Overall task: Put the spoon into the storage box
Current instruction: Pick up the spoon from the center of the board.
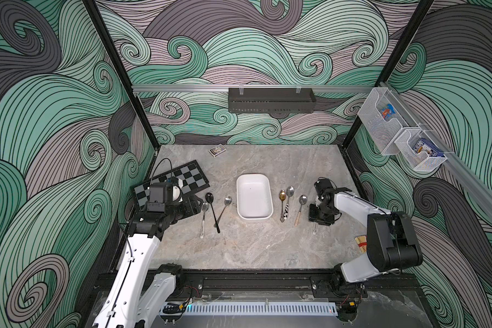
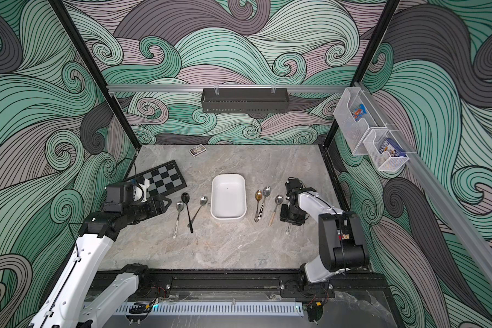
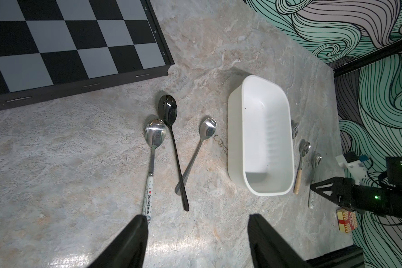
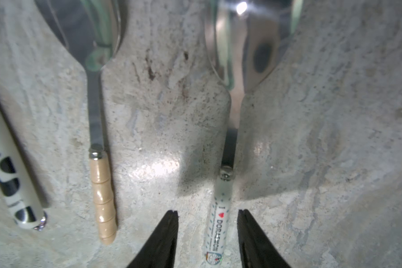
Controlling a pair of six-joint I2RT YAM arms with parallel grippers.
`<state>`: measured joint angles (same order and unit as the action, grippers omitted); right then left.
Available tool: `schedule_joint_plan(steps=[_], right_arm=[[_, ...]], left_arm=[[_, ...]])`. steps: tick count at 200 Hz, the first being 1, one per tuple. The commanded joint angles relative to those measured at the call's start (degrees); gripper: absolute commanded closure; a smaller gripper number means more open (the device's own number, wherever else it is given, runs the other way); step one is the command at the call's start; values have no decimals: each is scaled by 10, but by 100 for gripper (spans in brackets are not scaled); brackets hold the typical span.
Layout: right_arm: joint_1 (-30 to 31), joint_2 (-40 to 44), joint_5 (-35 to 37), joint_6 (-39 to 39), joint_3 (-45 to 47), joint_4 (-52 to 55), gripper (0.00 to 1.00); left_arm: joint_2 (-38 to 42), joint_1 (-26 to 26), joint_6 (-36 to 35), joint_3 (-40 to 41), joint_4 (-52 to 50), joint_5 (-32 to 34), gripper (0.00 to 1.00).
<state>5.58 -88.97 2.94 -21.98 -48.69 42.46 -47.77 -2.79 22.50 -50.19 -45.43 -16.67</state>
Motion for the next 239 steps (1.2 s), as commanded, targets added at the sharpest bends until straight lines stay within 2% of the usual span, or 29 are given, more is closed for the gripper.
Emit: schedule_joint_plan(steps=[1,45,129,147,198,217,239], right_arm=[[1,-8,4,-3,1,-12,56],[-1,-26,1,0,-1,-11,58],[0,-38,-9,1,3,-11,85],[0,-23,-2,-1,3,-11,92],[0,58,4,-3,-5,3,99],[10,87,-3,-5,-41,36,100],[53,111,-9,-14,-110,79,99]], left_arm=[[6,-3,-10,1,-1,10,28],[6,-3,-10,2,0,9,28],[4,-4,-9,2,-1,13,28],[7,-4,-8,3,-2,14,28],[10,-5,-7,2,-1,16,28],[8,-5,-6,3,-1,15,28],[9,-6,-6,4,-1,14,28]])
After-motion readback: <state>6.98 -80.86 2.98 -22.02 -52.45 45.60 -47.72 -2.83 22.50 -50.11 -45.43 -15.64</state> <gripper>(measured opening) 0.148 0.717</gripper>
